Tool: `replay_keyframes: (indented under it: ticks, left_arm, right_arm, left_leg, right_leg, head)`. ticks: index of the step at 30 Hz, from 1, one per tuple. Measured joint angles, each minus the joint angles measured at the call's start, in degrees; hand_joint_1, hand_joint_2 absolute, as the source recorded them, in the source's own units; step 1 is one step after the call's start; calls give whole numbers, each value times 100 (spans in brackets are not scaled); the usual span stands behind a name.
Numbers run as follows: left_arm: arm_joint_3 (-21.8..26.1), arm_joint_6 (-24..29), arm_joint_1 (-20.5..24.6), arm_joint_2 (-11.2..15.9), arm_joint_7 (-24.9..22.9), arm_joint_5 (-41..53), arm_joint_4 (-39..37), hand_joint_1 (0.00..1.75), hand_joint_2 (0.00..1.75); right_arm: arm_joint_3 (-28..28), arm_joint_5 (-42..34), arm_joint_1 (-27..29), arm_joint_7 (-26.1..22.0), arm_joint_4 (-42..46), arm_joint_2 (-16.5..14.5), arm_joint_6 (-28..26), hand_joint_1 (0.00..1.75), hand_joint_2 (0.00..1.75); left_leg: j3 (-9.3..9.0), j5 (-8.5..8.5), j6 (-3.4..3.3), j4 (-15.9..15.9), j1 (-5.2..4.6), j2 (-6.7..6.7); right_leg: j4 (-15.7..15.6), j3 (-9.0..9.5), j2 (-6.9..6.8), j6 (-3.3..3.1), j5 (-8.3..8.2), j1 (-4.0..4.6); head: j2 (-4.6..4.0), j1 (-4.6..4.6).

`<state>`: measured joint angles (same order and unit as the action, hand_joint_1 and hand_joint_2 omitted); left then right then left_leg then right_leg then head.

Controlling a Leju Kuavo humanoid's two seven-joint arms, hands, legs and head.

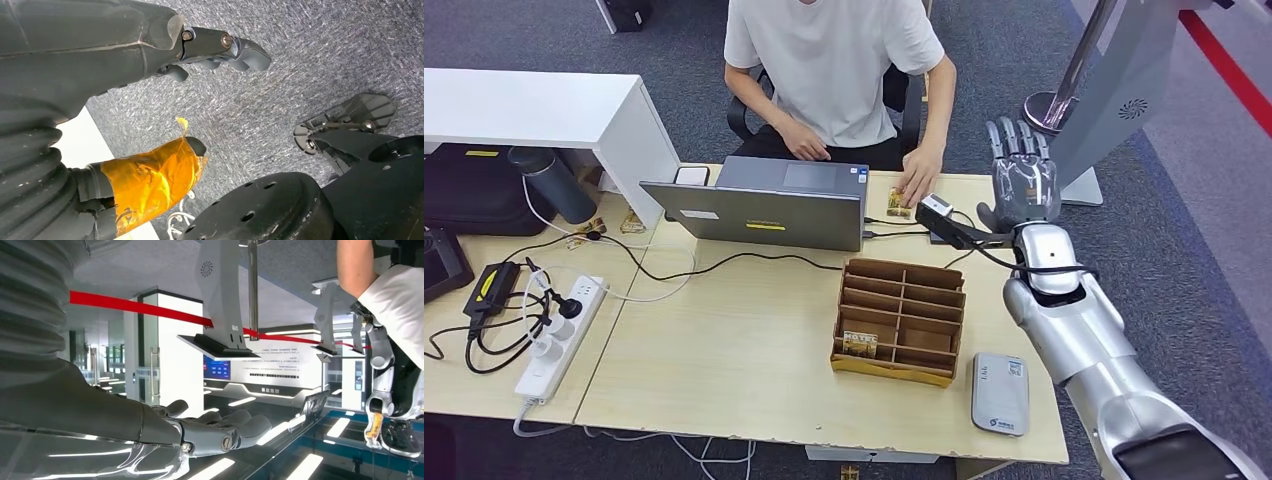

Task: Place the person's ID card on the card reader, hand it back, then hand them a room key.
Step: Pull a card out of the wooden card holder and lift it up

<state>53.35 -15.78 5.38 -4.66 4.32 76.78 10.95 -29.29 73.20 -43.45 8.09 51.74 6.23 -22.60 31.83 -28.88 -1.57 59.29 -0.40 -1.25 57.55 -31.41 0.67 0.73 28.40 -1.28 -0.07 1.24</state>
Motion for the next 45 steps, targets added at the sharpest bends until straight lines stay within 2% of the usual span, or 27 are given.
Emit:
replay_keyframes:
  ticks: [5, 8, 11, 20, 24, 29, 37, 45]
  left_arm:
    - [0, -2, -1, 0, 3, -13, 0, 0, 175]
    - [0, 11, -18, -2, 39, -72, 0, 0, 175]
    - [0, 66, -82, -6, 105, -145, 0, 0, 175]
    - [0, 106, -341, -1, 213, -239, 0, 0, 175]
    - [1, 97, -360, 2, 239, -286, 0, 0, 175]
    - [32, 82, -366, 4, 195, -417, 0, 0, 175]
    - [135, 103, -388, 2, 157, -524, 0, 0, 175]
    - [170, 84, -403, 3, 132, -531, 0, 0, 175]
  right_arm:
    - [40, -10, 73, -50, 151, 30, -36, 0, 175]
    - [101, -65, 337, -202, 497, 120, -254, 0, 175]
    - [209, -132, 998, -352, 1355, 322, -490, 0, 175]
    - [705, 79, 3535, -812, 4395, 1159, -1117, 0, 175]
    - [835, 352, 4412, -885, 5309, 1458, -1387, 0, 175]
    - [872, 535, 5187, -899, 6024, 1751, -1577, 0, 175]
    - [858, 645, 5995, -804, 6572, 2022, -1657, 0, 175]
    - [674, 533, 6189, -544, 6700, 2275, -1460, 0, 175]
  left_leg:
    - [-1, 0, 0, 0, 0, 0]
    - [-1, 0, 0, 0, 1, -7]
    - [1, -5, -1, 0, 1, -17]
    - [11, -29, -8, 0, -1, -35]
    - [10, -29, -7, -1, -1, -33]
    - [6, -29, -7, -2, -1, -31]
    - [6, -29, -7, -2, -1, -29]
    - [4, -29, -7, -1, -2, -28]
  right_leg:
    - [0, 0, 0, 0, 0, 0]
    - [-1, 1, -5, 0, 1, 1]
    - [-4, 2, -14, 2, 6, 1]
    - [-12, 2, -33, 14, 28, 0]
    - [-12, 3, -33, 13, 29, 0]
    - [-12, 6, -32, 13, 29, 0]
    - [-12, 7, -31, 12, 29, 0]
    - [-12, 9, -30, 13, 28, -1]
  head:
    - [0, -1]
    - [0, 0]
    - [0, -1]
    - [0, -1]
    - [0, 0]
    - [0, 0]
    - [0, 0]
    - [0, 0]
